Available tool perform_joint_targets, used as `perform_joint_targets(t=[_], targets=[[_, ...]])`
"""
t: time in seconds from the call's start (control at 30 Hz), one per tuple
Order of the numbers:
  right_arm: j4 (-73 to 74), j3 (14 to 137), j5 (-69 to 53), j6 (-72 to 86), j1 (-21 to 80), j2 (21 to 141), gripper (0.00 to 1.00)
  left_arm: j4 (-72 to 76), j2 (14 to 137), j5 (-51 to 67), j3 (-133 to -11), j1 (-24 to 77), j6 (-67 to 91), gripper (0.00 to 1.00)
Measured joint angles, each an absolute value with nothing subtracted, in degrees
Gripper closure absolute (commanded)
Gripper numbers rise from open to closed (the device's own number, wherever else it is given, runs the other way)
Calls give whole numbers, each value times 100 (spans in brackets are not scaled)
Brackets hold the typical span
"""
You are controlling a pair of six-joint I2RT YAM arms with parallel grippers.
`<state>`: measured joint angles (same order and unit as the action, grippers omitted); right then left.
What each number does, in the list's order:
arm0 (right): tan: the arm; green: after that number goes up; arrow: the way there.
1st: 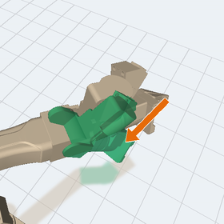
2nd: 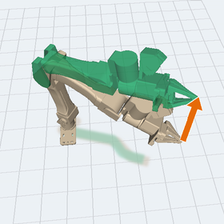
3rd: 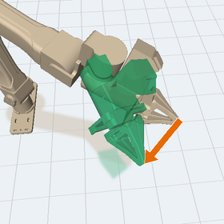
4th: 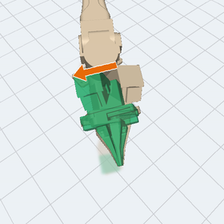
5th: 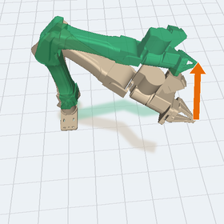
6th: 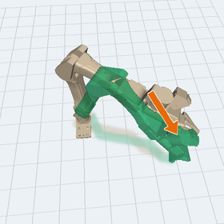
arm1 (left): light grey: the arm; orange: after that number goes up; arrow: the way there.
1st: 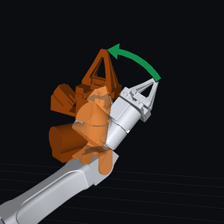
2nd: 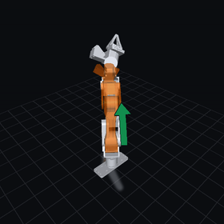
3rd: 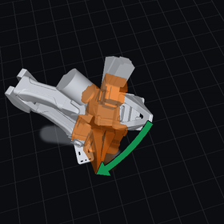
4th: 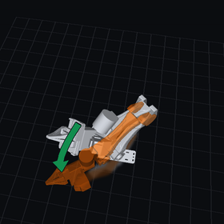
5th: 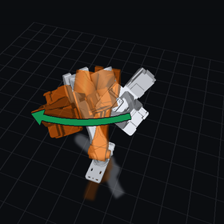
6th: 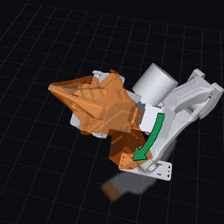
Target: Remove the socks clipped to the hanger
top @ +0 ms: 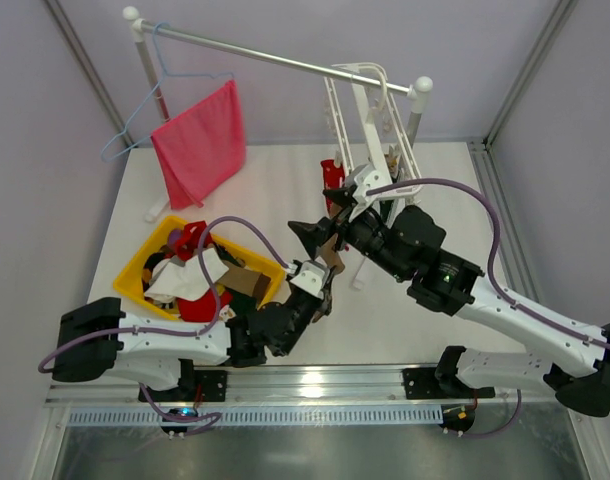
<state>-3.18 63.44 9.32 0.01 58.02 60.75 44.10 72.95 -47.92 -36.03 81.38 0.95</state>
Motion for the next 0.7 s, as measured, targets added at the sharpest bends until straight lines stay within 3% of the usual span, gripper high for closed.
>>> perform_joint_targets(t=[0.7], targets=[[158,5625,3033,827,5999,5535,2,4560,7183,-4215,-3479,8184,-167,100]])
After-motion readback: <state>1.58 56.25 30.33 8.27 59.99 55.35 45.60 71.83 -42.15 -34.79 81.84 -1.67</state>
